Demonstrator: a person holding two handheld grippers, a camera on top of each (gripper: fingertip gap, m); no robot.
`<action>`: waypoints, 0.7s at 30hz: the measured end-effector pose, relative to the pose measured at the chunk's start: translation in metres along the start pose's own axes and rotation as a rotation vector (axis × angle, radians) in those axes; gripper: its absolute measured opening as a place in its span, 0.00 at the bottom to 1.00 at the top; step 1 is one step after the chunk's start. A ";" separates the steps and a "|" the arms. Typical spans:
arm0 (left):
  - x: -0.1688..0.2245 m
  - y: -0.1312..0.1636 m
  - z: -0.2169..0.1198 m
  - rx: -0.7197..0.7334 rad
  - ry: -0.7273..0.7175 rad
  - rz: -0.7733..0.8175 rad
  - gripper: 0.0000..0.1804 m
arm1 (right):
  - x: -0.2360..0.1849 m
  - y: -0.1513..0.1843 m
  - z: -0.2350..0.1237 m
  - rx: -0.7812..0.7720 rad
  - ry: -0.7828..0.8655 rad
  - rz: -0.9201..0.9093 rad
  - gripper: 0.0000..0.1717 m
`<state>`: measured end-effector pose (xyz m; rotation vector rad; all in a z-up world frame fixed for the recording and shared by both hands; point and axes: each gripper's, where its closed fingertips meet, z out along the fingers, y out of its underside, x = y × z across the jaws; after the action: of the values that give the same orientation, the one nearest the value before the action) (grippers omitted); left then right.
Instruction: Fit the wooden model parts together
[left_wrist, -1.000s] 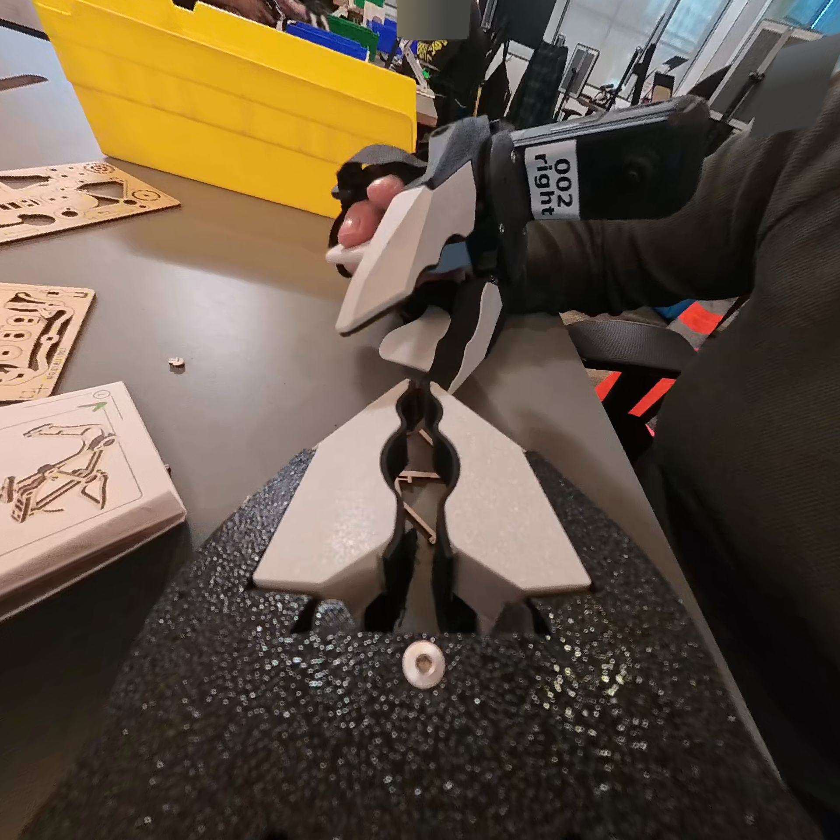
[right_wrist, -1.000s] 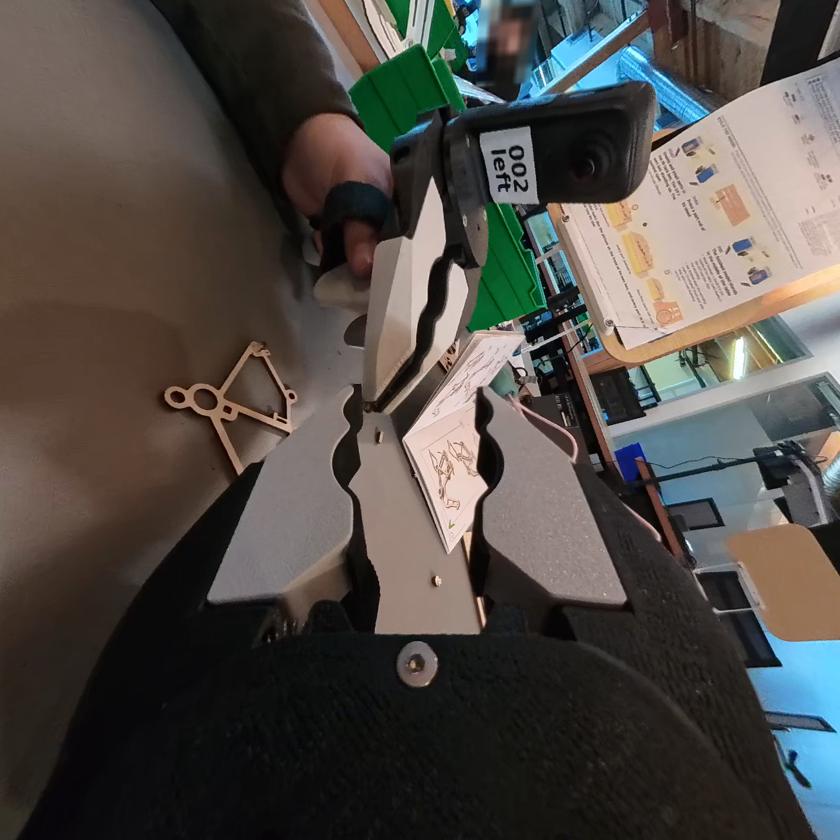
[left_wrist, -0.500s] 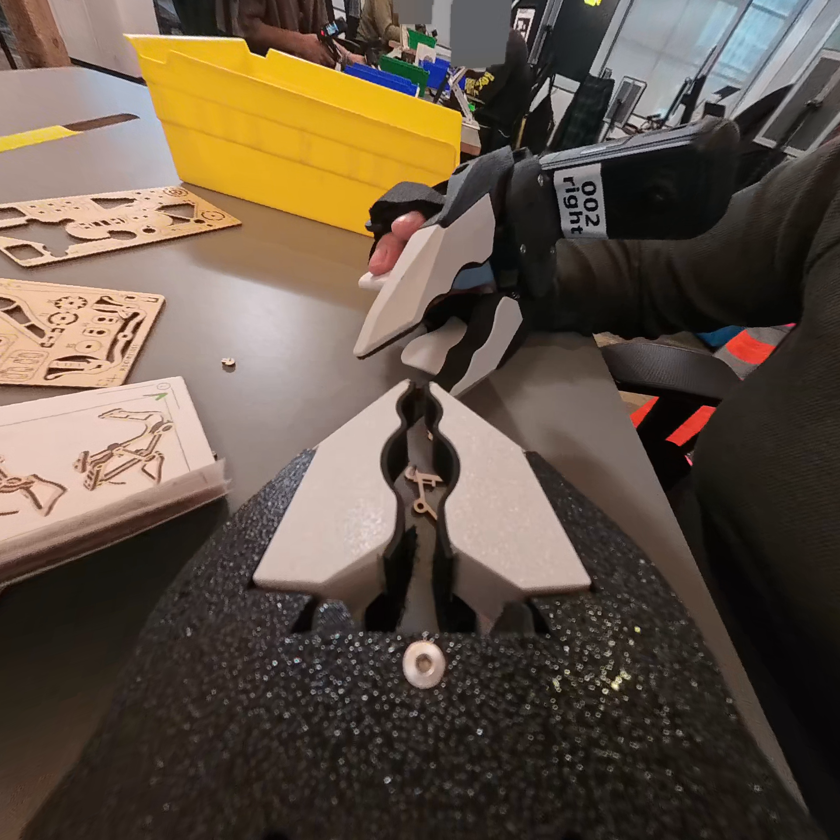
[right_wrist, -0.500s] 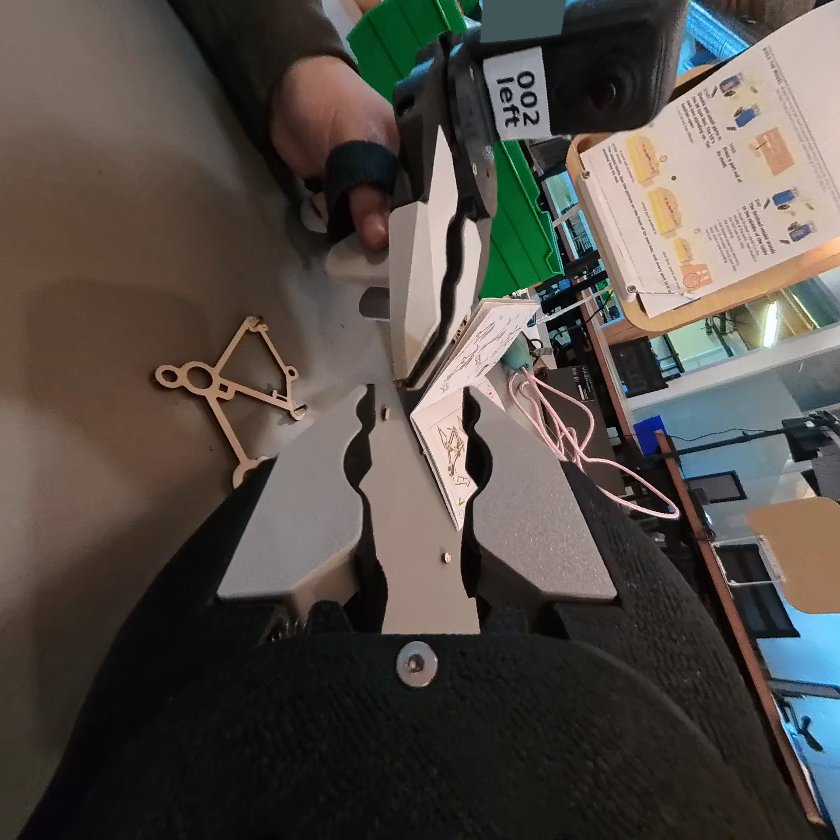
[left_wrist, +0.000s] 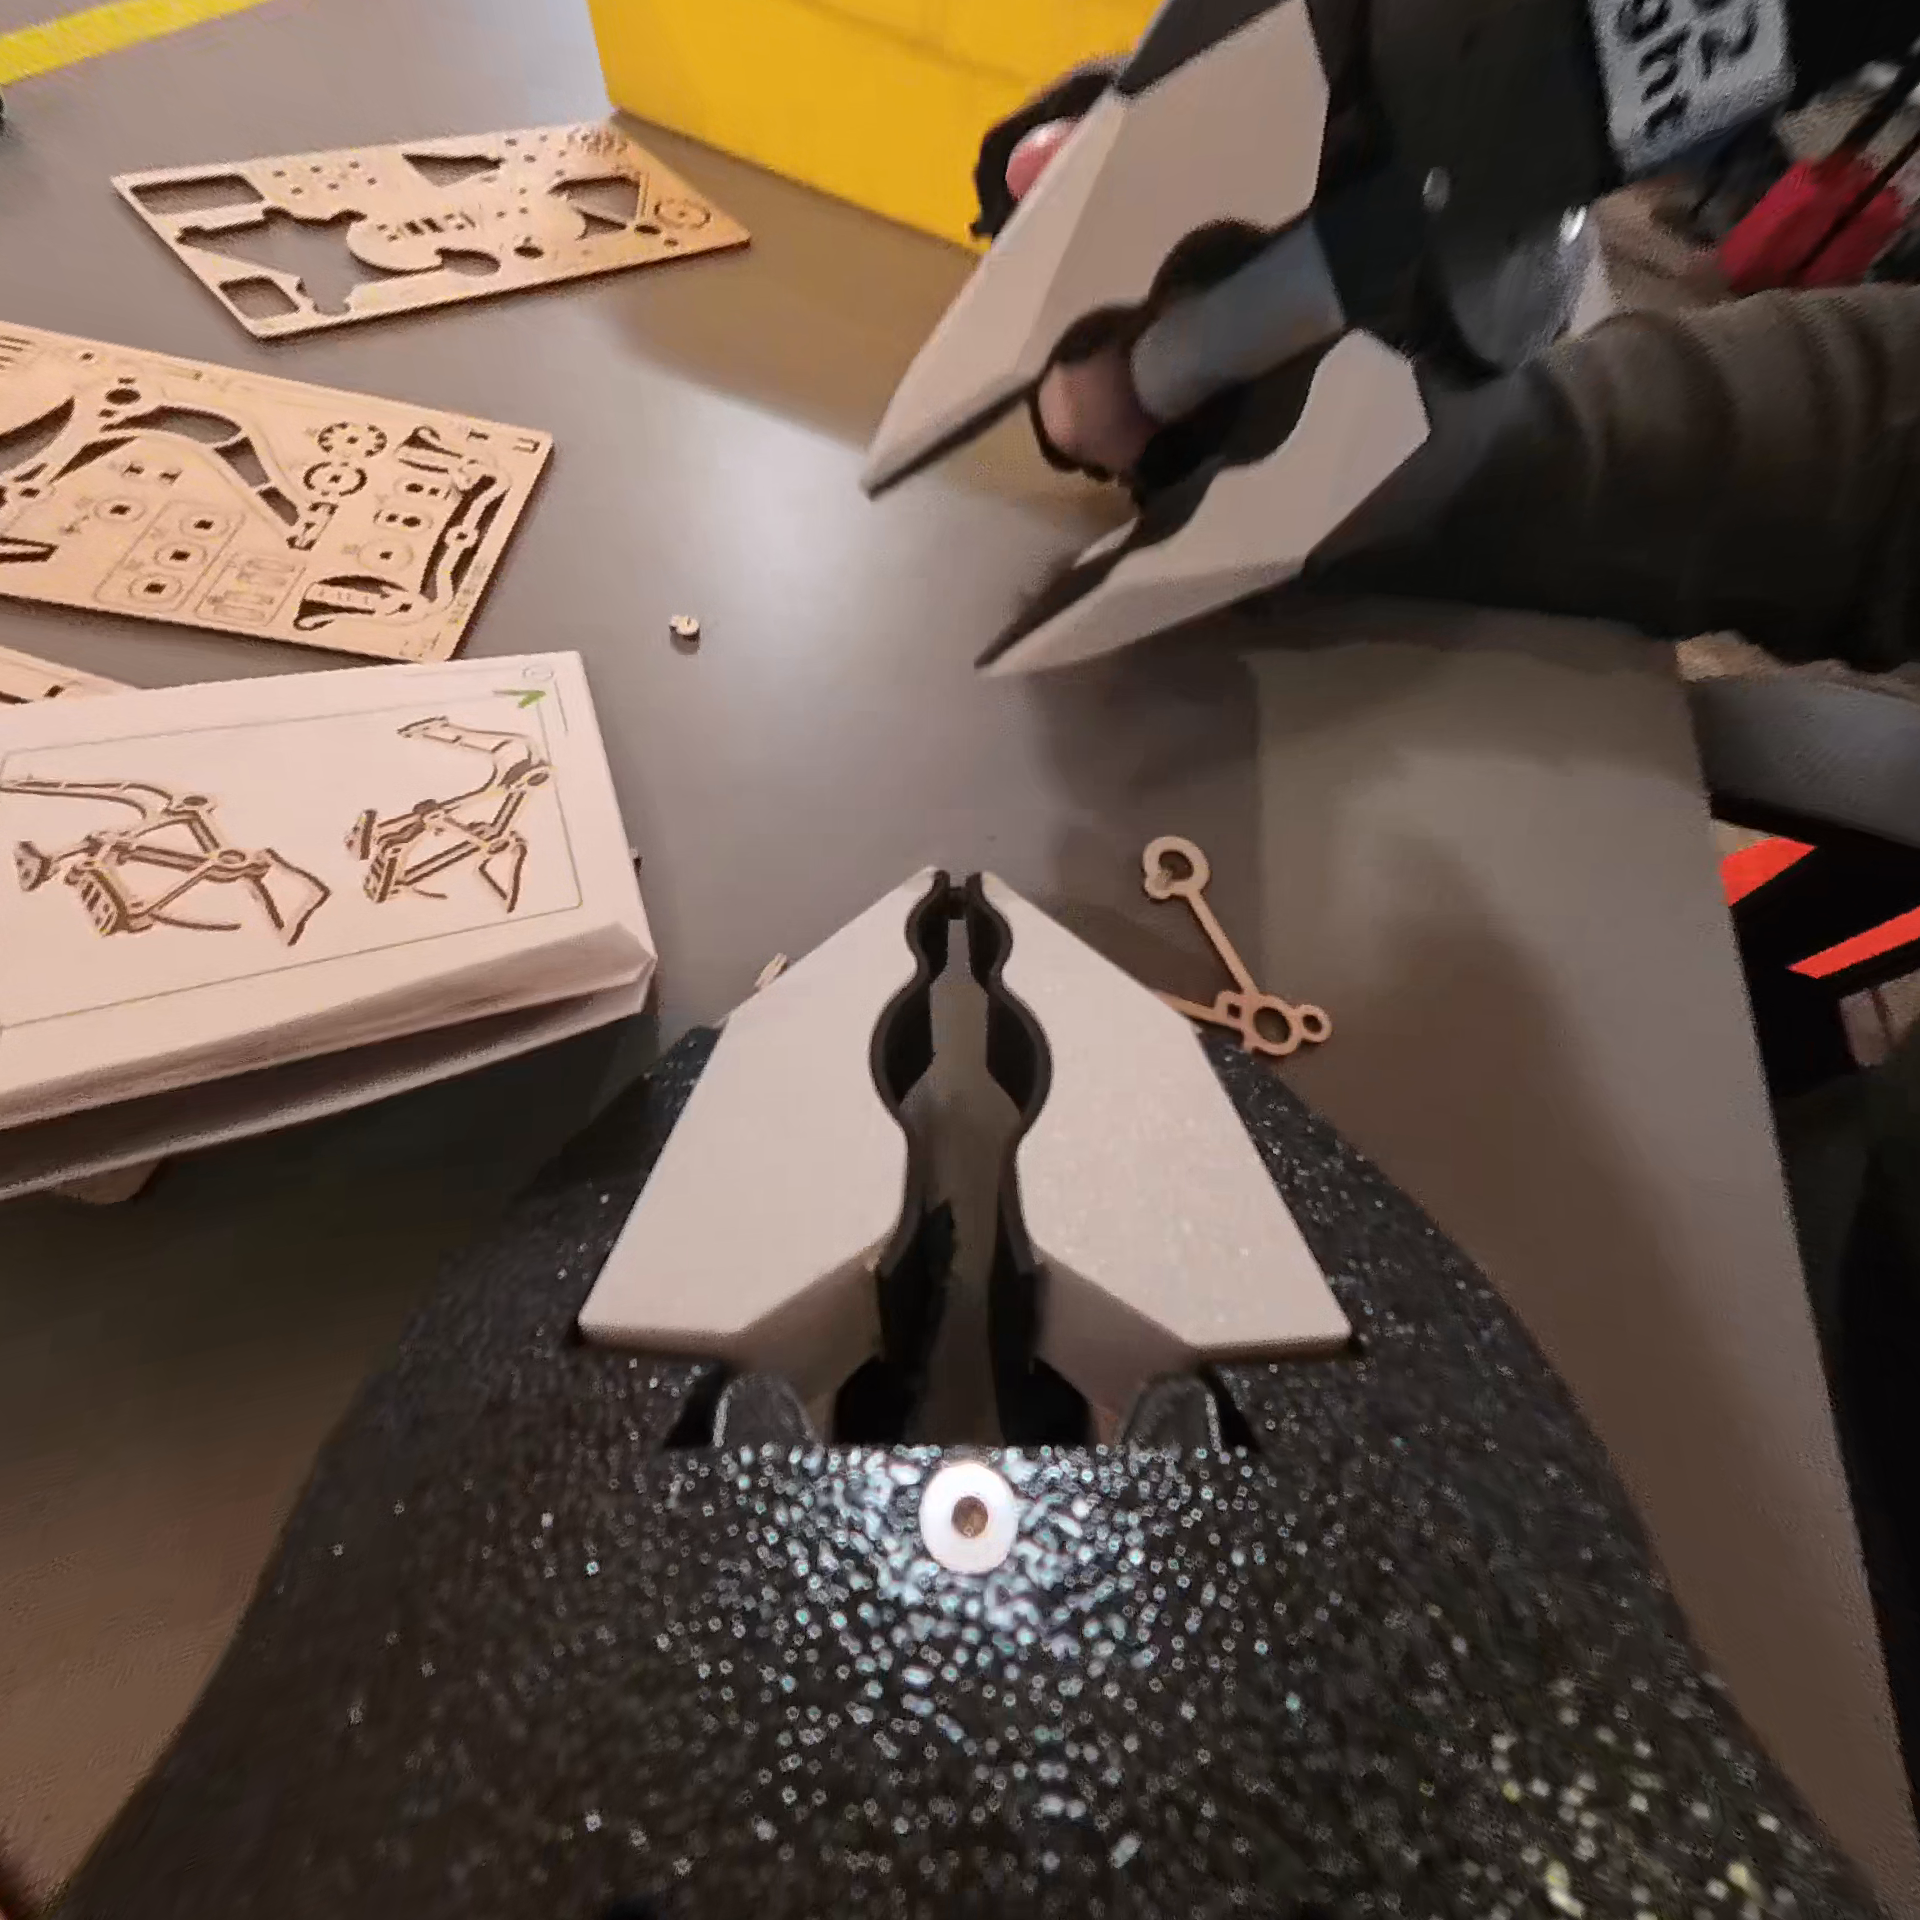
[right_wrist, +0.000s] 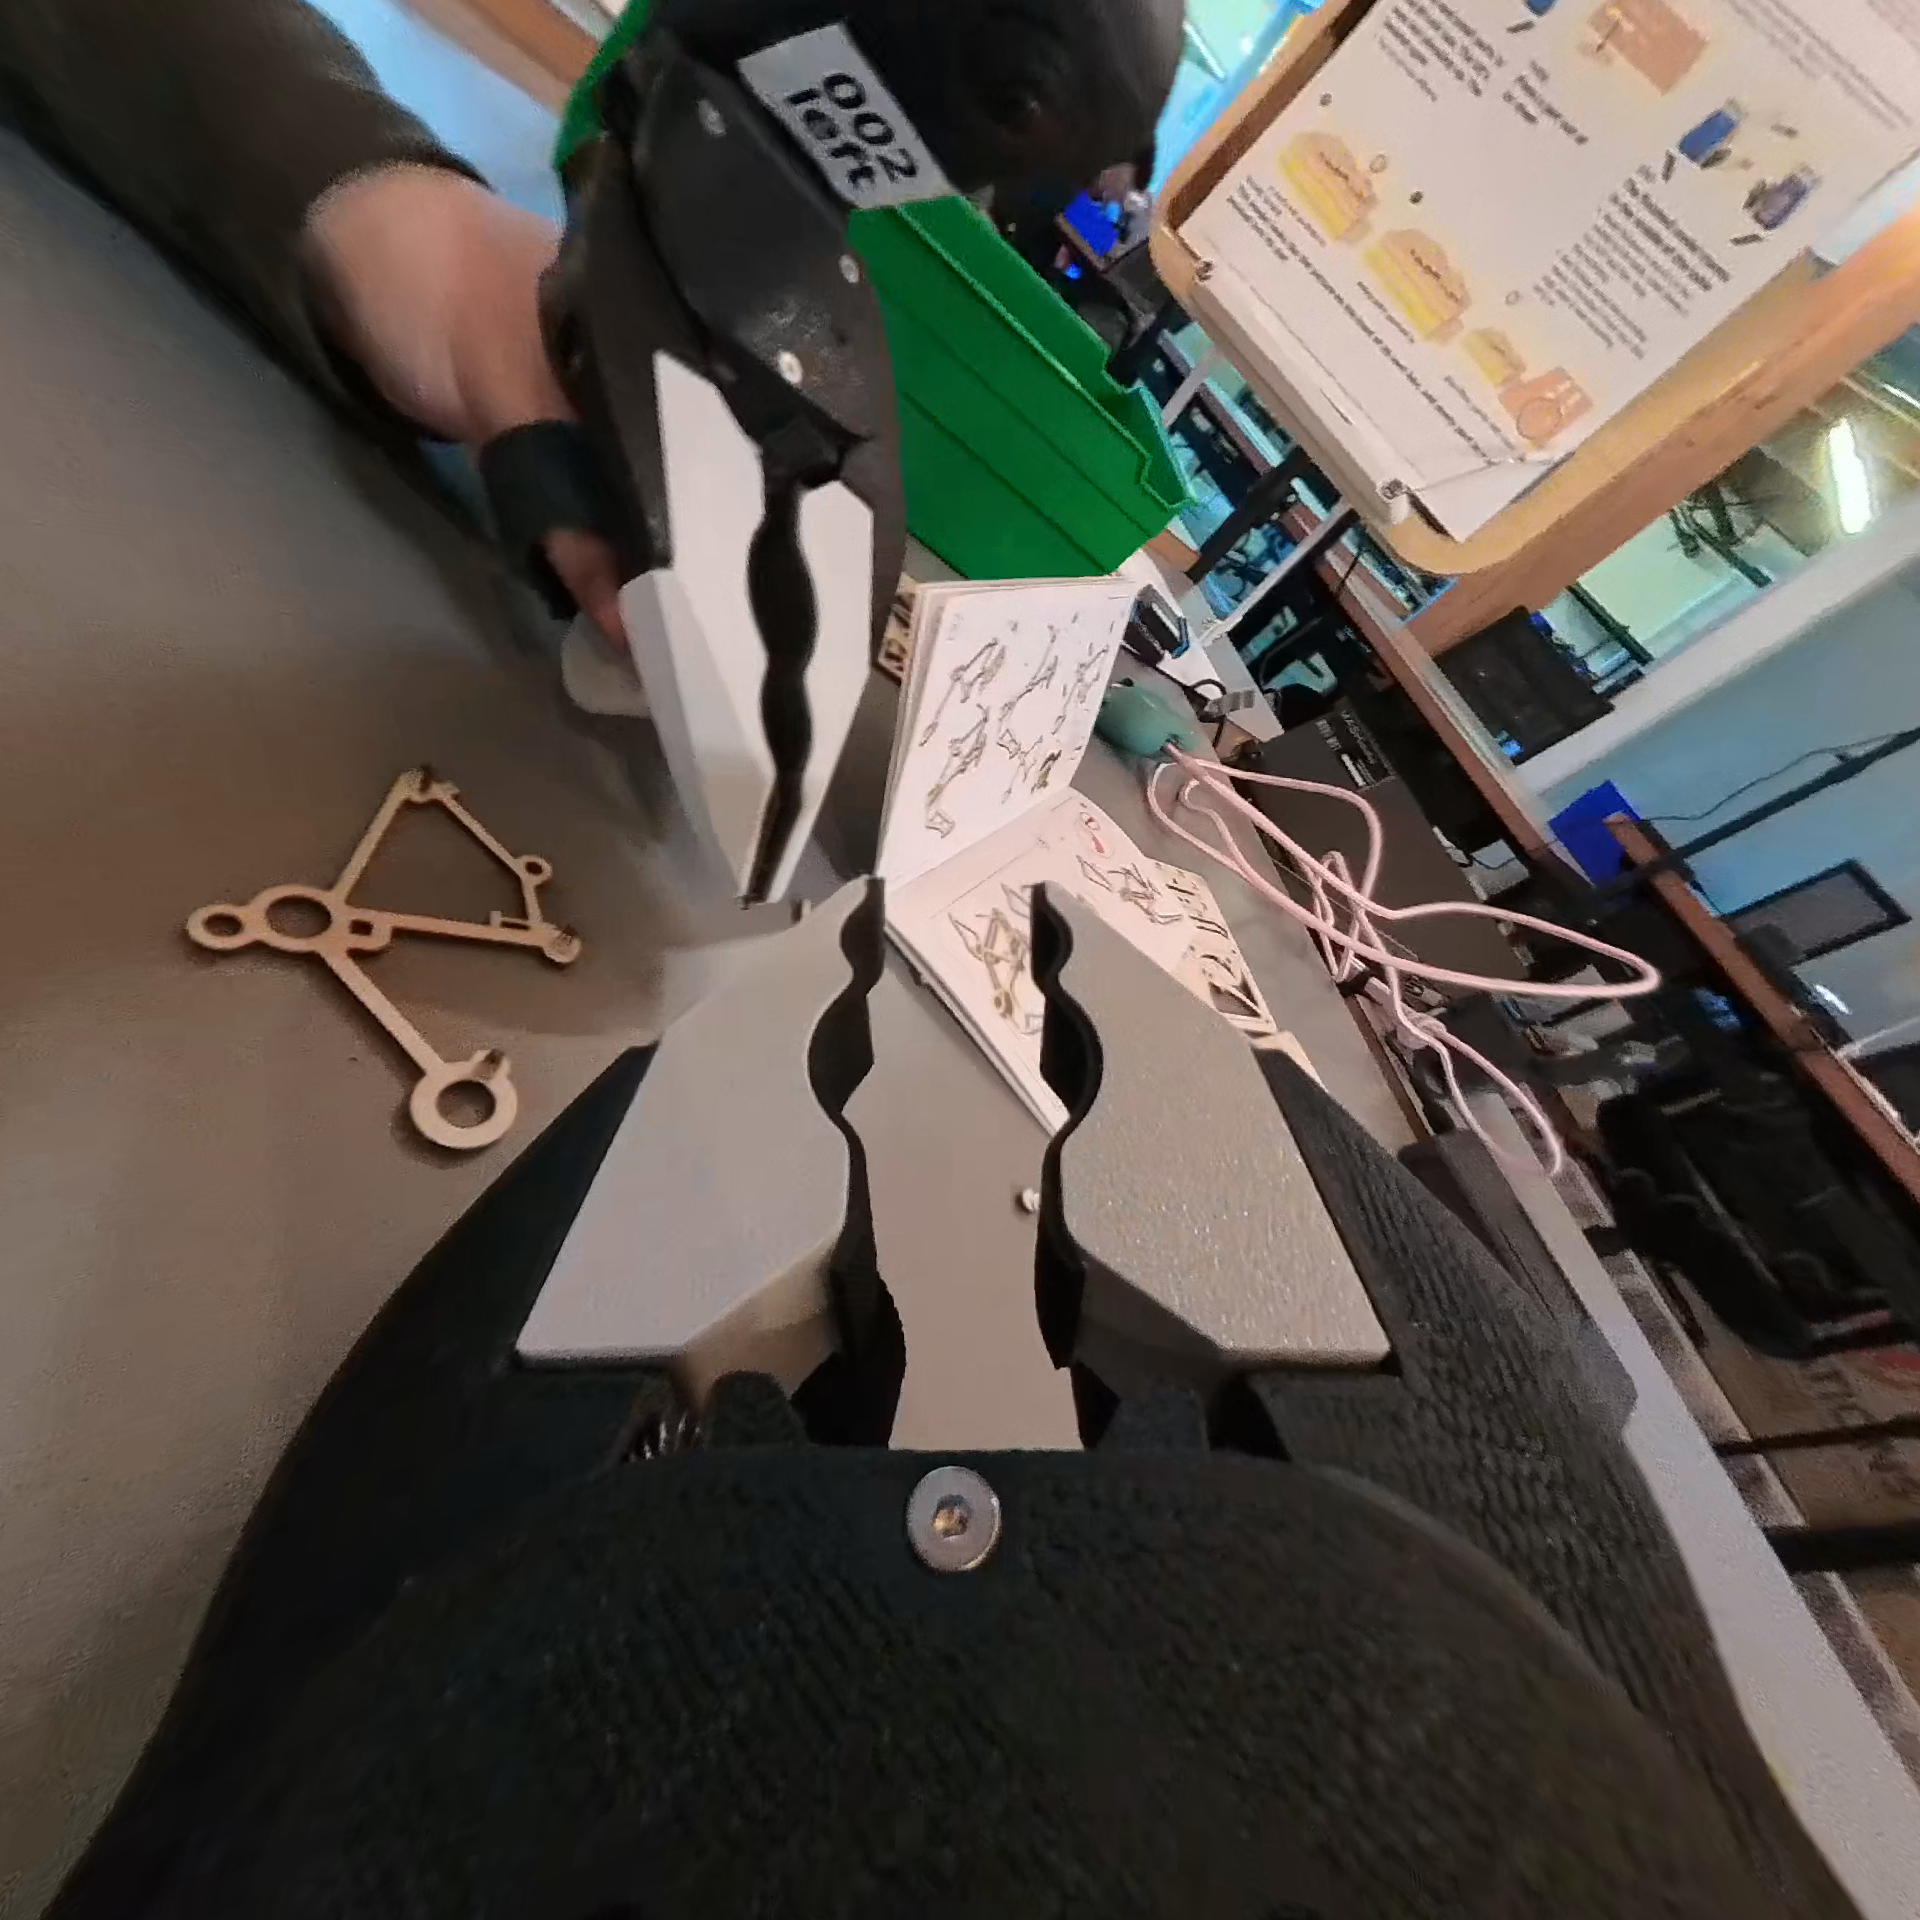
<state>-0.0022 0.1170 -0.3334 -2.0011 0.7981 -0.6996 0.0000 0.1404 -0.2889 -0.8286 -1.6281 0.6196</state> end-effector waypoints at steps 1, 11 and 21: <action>-0.001 0.002 0.001 -0.017 -0.014 0.014 0.01 | 0.003 0.000 -0.001 0.002 0.009 0.011 0.15; -0.006 0.009 0.006 -0.076 -0.124 0.183 0.10 | -0.002 0.005 0.003 -0.033 -0.003 -0.013 0.14; 0.004 -0.003 -0.011 -0.058 -0.043 0.317 0.22 | -0.001 0.006 0.002 -0.039 -0.006 -0.007 0.13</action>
<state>-0.0065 0.1099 -0.3250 -1.8756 1.0898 -0.4525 -0.0007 0.1431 -0.2945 -0.8495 -1.6526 0.5882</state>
